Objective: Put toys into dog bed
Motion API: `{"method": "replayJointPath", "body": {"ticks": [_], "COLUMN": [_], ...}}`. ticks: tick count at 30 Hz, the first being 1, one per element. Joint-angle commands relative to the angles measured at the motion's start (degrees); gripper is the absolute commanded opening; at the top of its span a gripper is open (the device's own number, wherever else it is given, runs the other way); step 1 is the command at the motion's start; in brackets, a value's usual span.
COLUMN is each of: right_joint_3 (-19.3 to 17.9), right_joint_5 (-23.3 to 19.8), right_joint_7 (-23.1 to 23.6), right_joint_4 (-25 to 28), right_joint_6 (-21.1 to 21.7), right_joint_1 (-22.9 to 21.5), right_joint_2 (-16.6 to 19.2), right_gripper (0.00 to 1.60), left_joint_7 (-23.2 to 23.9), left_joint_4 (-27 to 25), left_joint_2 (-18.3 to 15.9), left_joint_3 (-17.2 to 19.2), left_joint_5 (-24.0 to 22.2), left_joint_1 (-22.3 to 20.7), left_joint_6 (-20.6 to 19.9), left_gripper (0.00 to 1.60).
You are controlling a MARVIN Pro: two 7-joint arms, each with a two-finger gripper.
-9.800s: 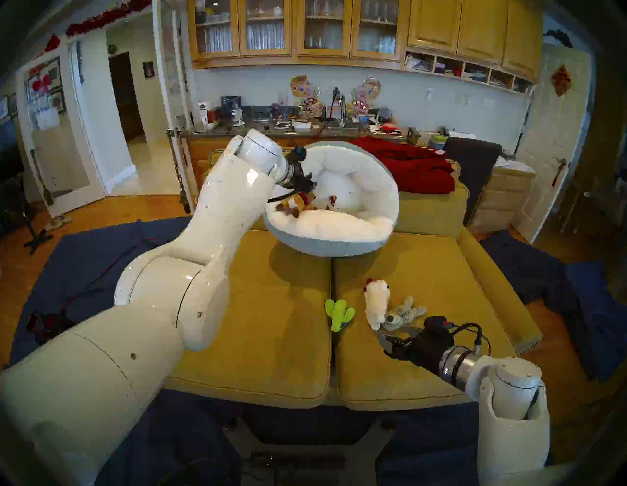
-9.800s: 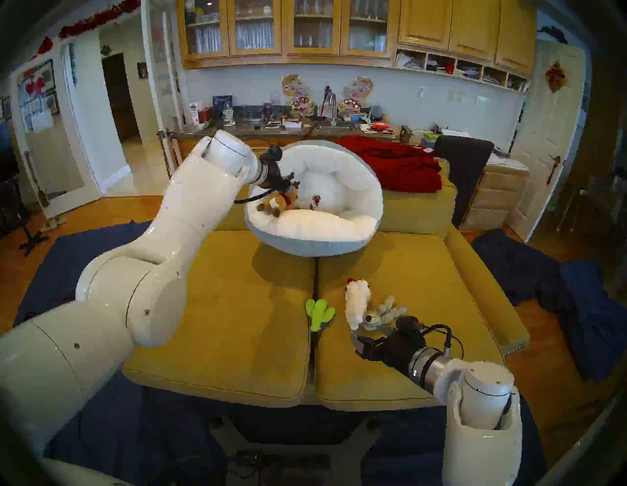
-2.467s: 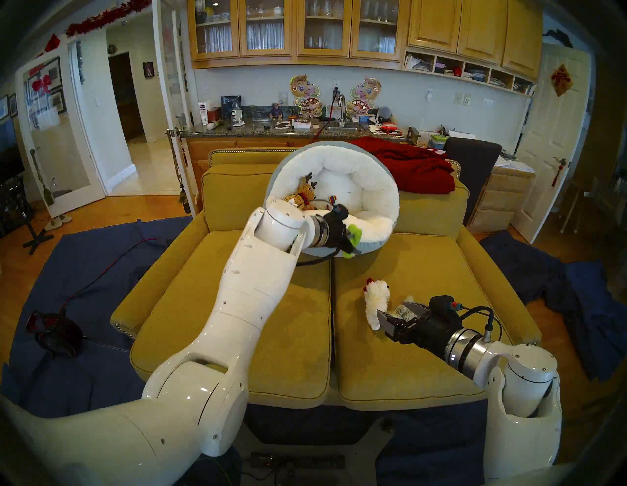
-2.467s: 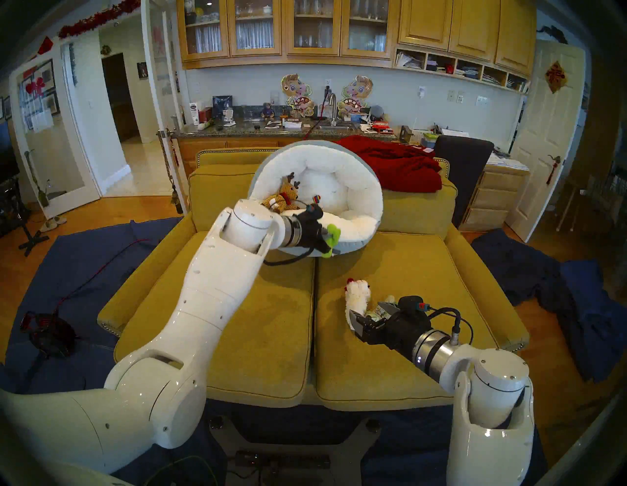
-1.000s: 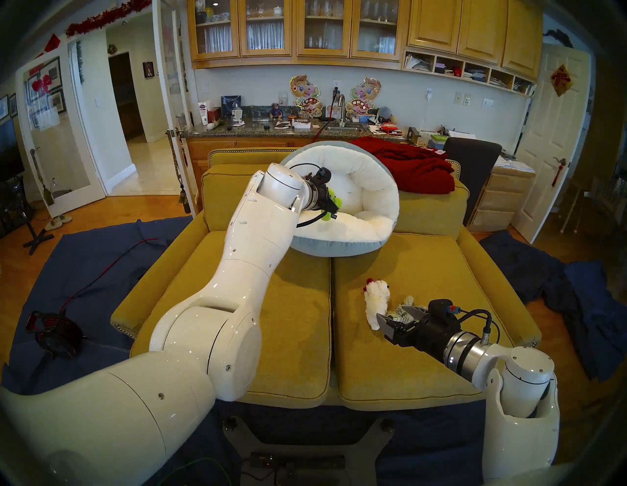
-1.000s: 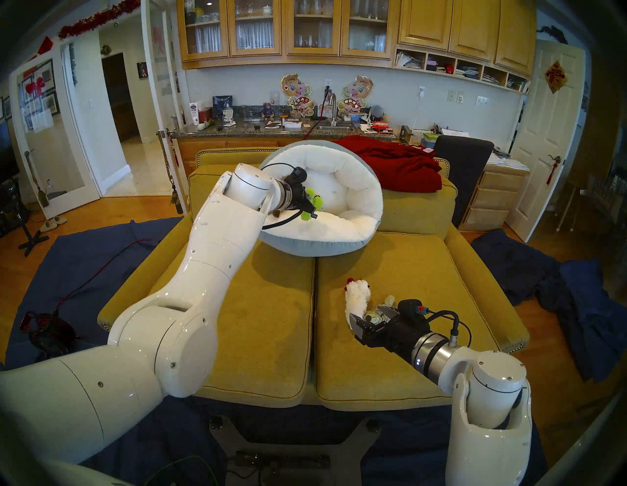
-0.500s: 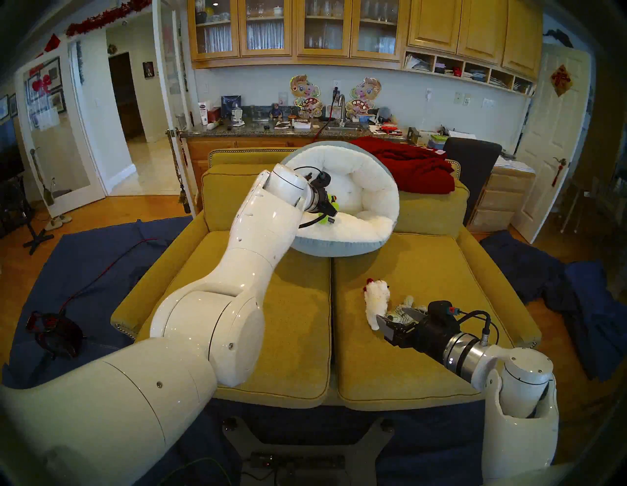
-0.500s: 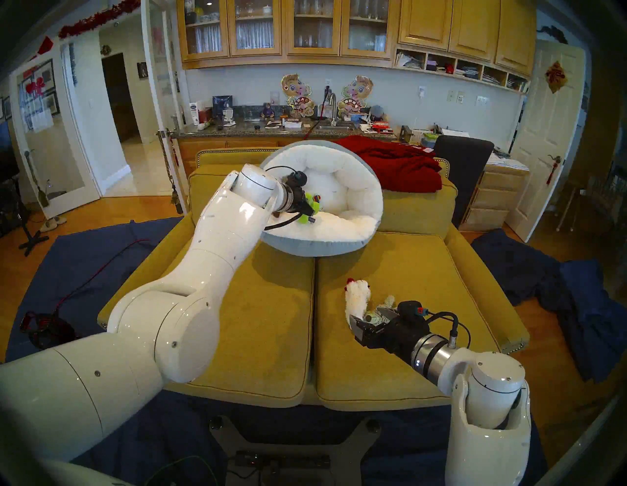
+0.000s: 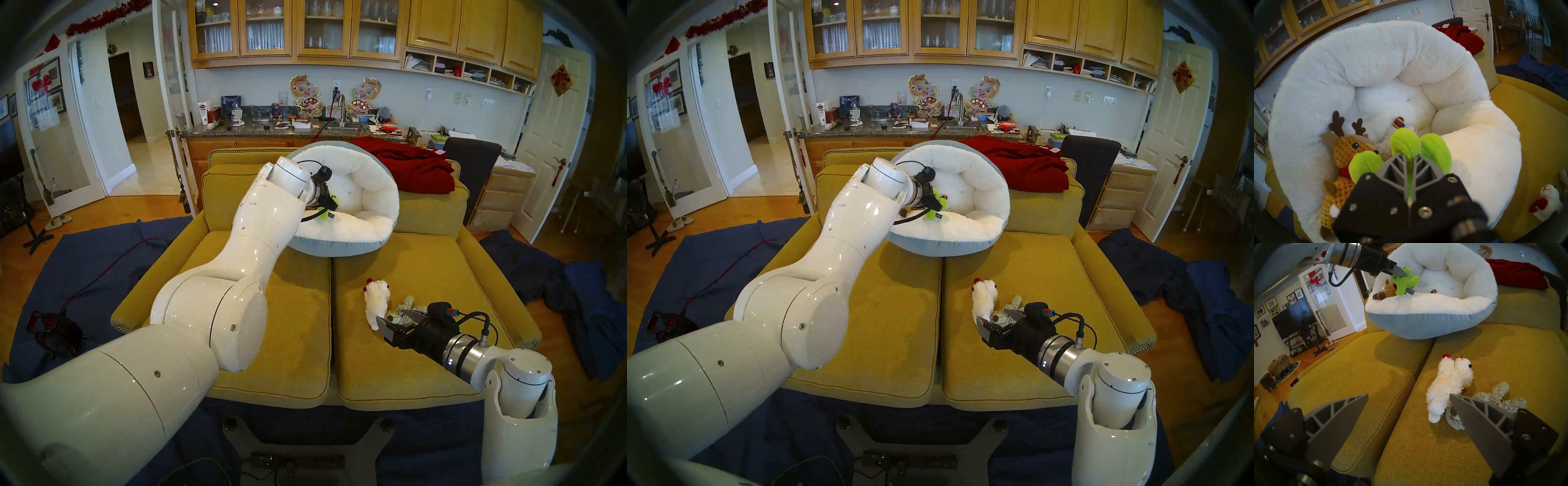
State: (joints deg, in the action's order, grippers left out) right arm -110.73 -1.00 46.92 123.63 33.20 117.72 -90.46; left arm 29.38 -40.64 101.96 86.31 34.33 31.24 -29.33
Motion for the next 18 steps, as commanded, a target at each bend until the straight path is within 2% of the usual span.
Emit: {"method": "replayJointPath", "body": {"ticks": [1,11,13,14,15,16,17,18], "right_joint_3": [0.06,0.07,0.07,0.08,0.08,0.08,0.08,0.08], "right_joint_5": [-0.2,-0.22,-0.23,-0.23,-0.23,-0.23,-0.24,-0.24], "right_joint_7": [0.1,0.1,0.1,0.1,0.1,0.1,0.11,0.11], "right_joint_4": [1.28,1.1,1.08,1.07,1.07,1.07,1.07,1.07], "right_joint_6": [-0.33,-0.37,-0.37,-0.37,-0.37,-0.38,-0.38,-0.38], "right_joint_1": [-0.86,-0.94,-0.95,-0.96,-0.97,-0.98,-0.99,-1.0], "right_joint_2": [0.16,0.19,0.2,0.2,0.21,0.21,0.22,0.23], "right_gripper": [1.6,1.6,1.6,1.6,1.6,1.6,1.6,1.6], "left_joint_7": [-1.02,-2.33,-2.59,-2.71,-2.82,-2.98,-3.07,-3.19], "left_joint_4": [0.1,3.55,4.12,4.39,4.59,4.92,5.09,5.32], "left_joint_2": [0.56,0.69,0.76,0.83,0.92,1.0,1.06,1.1], "left_joint_3": [0.53,1.21,1.35,1.43,1.5,1.6,1.66,1.75], "left_joint_5": [-0.37,-0.6,-0.68,-0.74,-0.79,-0.86,-0.92,-0.98], "left_joint_1": [-5.63,-7.18,-7.48,-7.67,-7.88,-8.14,-8.35,-8.57], "left_joint_6": [1.07,1.49,1.58,1.62,1.65,1.7,1.72,1.76], "left_gripper": [0.0,0.0,0.18,0.18,0.69,1.41,1.6,1.6]}}
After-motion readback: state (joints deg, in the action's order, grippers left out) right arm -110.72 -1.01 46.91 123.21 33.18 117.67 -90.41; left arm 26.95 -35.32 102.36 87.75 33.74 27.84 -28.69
